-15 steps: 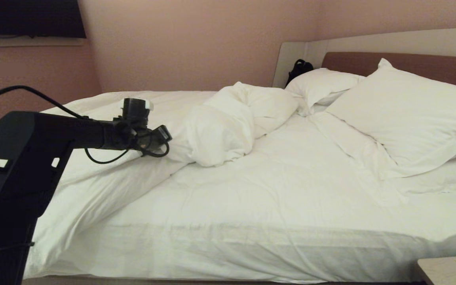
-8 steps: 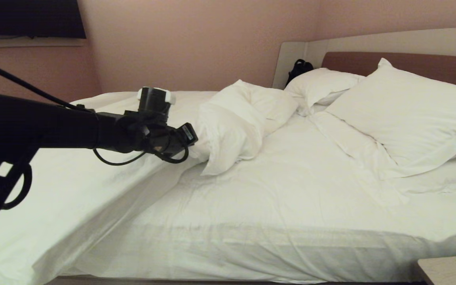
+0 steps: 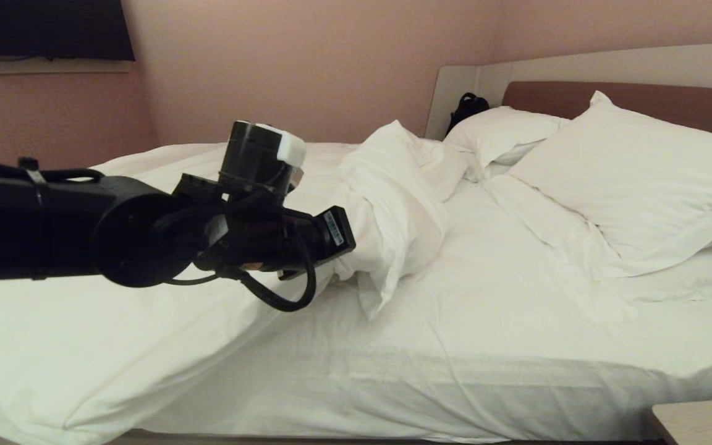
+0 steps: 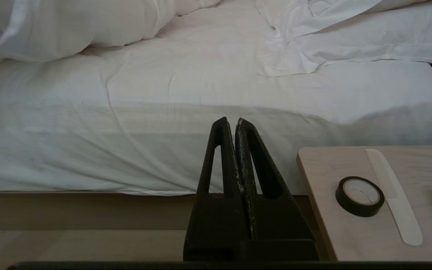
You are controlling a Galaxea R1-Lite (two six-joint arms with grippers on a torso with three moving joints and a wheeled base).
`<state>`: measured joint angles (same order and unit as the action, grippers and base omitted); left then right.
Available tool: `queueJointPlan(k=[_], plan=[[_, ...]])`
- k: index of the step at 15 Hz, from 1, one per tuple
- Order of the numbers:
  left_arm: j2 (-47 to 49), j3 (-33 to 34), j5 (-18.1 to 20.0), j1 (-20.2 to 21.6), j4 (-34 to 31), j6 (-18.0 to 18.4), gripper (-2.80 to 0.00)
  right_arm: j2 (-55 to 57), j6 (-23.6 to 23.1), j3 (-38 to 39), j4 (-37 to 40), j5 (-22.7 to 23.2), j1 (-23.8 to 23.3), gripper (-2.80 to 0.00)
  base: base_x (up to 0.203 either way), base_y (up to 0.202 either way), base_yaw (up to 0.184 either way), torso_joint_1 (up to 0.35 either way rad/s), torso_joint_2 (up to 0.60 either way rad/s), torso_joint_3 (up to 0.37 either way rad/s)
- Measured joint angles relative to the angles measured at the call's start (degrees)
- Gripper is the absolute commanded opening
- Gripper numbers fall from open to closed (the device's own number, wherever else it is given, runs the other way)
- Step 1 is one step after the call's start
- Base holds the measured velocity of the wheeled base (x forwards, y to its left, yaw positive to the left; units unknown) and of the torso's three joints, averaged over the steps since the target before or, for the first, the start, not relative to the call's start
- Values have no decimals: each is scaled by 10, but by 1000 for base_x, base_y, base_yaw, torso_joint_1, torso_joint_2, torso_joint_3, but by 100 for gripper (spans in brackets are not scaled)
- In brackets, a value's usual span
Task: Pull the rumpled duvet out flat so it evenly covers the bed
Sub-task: Flatten the corners of the folded blanket
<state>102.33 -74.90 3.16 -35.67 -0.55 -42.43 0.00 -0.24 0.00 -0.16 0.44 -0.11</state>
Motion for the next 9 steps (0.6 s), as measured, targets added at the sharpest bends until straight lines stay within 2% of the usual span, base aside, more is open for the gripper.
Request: queueJointPlan(k=[3, 9], plan=[[-24, 13, 0, -39, -4, -27, -280, 0, 0, 0, 0, 0, 0, -280, 0, 0, 0, 0, 0, 0], [-72, 42, 1, -97, -2, -33, -280, 0, 0, 0, 0, 0, 0, -280, 0, 0, 0, 0, 0, 0]])
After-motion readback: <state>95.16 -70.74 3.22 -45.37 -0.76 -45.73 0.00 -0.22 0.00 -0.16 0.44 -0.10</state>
